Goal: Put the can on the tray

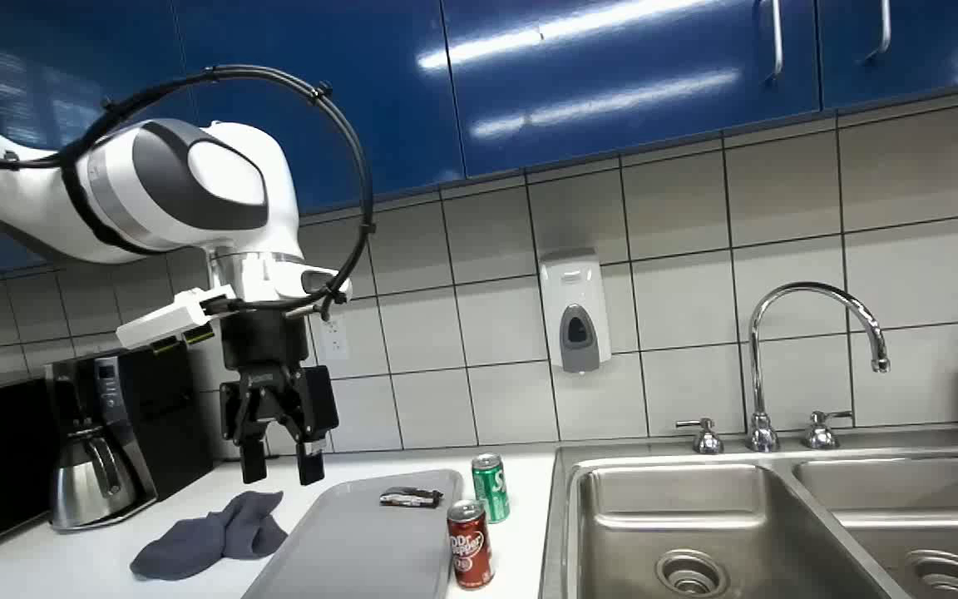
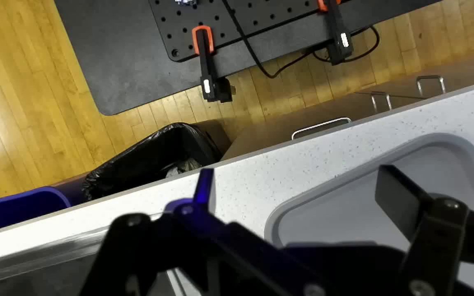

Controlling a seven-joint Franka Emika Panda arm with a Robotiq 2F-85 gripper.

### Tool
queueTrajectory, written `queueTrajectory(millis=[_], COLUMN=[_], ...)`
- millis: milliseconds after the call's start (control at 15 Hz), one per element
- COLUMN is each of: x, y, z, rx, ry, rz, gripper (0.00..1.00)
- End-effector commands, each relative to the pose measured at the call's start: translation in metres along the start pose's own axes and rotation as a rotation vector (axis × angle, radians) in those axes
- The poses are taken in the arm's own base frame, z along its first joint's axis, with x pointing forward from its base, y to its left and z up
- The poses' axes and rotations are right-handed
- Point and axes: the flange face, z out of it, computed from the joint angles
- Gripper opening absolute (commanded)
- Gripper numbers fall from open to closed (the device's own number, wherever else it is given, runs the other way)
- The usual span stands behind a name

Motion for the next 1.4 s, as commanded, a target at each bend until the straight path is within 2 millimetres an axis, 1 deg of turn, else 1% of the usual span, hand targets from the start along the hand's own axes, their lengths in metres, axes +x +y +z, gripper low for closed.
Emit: queueTrajectory(millis=[0,133,467,800,1000,1333], x=[0.0,0.0,0.016,0.047,0.07,0.109], y=[0.0,0.0,0.008,0.02,0.026,0.026], z=[0.0,0.0,0.021,0.055,0.076,0.104], rx=[0.0,0.0,-0.015,-0.026,-0.027,-0.01], ry=[-0.002,-0.002,-0.011,-0.007,-0.014,-0.014], rz=[0.0,0.0,0.006,0.009,0.025,0.045], gripper=[1.0,1.0,1.0,1.0,1.0,1.0])
